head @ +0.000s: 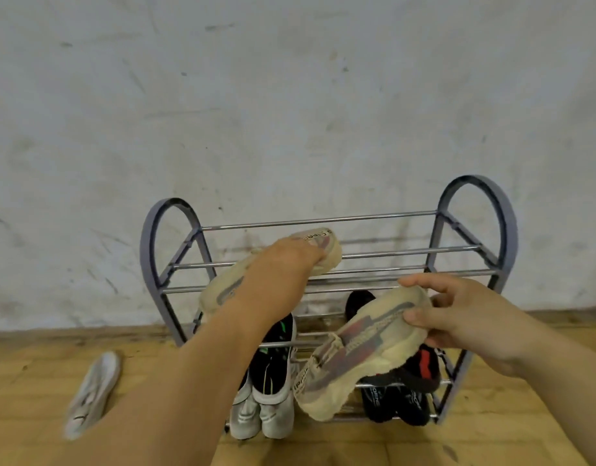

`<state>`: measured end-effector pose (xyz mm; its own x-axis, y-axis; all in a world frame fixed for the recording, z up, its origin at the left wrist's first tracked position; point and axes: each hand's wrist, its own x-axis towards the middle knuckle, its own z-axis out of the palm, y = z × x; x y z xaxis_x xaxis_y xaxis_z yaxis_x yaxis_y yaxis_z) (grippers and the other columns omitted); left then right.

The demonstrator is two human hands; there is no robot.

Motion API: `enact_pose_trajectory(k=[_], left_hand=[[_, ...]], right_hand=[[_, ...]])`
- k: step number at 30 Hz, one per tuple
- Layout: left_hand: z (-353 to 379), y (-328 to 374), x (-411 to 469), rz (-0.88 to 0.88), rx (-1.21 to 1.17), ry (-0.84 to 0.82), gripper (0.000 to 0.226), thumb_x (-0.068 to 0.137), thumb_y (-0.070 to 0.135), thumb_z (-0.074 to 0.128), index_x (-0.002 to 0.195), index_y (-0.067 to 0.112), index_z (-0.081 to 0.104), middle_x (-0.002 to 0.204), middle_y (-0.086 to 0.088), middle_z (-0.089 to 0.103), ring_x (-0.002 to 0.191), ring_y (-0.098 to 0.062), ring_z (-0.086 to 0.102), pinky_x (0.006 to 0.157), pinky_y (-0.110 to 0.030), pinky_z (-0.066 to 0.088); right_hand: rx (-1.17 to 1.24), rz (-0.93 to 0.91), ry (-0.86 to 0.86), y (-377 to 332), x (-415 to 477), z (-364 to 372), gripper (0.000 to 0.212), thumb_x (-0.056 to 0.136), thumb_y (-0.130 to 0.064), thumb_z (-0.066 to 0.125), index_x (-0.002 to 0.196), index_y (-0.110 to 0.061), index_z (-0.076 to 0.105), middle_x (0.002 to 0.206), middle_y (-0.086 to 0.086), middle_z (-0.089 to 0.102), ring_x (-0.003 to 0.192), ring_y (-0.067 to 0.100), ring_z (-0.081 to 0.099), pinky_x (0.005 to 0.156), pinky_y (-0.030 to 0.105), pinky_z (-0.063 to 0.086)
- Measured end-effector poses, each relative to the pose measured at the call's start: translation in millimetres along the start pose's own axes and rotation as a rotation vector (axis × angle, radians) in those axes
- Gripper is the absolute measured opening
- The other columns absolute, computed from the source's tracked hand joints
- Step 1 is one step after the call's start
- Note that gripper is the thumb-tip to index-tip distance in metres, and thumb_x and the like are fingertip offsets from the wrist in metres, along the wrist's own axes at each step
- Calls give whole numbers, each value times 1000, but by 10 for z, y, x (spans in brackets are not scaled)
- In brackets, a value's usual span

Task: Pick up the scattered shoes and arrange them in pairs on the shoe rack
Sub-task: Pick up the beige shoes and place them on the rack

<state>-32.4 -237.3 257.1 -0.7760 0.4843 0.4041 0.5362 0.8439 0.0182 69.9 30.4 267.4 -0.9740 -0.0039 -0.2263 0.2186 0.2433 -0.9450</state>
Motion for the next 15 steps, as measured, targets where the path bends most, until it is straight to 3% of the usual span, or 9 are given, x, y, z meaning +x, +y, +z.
enact_pose_trajectory(k=[3,7,9,12,15], left_hand=[[-32,-44,28,-90,-82,44,47,100,22,55,142,42,51,122,2,69,105,-25,63,85,-42,53],[-187,-64,-90,-39,-83,-67,44,98,29,60,140,36,51,127,5,66,108,-25,61,88,-42,51],[-275,-70,-173,-26,-111,-91,51,97,33,62,146,34,46,137,7,59,116,-23,57,95,-41,48],[-389,-4,-278,-49,-149,-83,63,97,45,61,154,33,37,150,9,47,133,-18,45,111,-39,38],[-554,213,-418,-54,-340,-106,76,89,65,61,155,45,29,156,18,37,141,-5,34,118,-34,31]], right_hand=[[1,-11,-5,41,66,-14,42,84,-6,81,115,-35,73,106,21,71,83,28,76,75,37,63],[45,-25,-5,35,99,-28,41,85,-4,79,116,-31,73,109,21,71,84,29,77,74,38,64],[71,-39,-14,6,94,-17,39,86,-3,78,116,-29,74,110,21,71,83,28,77,70,36,63],[85,-61,-15,-42,75,-41,39,86,-4,78,114,-31,75,108,17,74,89,31,77,80,44,63],[139,-99,-74,-126,10,-93,39,87,-4,76,116,-29,75,111,15,75,90,28,76,77,37,63]])
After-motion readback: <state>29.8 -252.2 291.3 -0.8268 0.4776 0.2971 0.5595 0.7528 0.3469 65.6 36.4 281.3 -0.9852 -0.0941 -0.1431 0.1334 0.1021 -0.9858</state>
